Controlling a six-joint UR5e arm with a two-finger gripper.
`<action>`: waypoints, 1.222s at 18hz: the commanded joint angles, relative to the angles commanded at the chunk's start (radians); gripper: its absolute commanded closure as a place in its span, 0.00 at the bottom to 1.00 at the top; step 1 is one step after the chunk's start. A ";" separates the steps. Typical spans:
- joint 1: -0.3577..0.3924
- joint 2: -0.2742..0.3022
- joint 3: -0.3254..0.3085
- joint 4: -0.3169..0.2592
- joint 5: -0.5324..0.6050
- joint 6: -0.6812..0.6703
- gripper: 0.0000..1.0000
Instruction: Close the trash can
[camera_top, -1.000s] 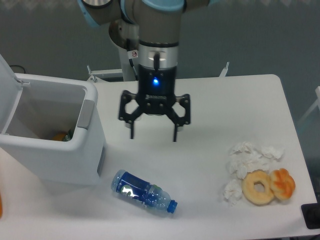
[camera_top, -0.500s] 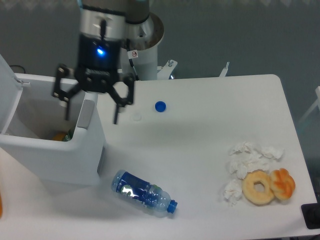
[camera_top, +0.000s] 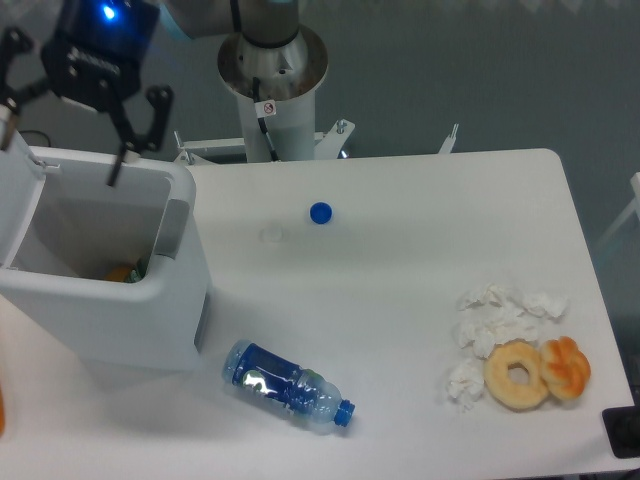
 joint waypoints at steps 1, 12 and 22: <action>-0.011 0.008 0.000 0.000 -0.014 0.000 0.00; -0.140 0.038 -0.011 0.003 -0.161 -0.003 0.00; -0.230 0.019 -0.014 0.005 -0.178 0.008 0.00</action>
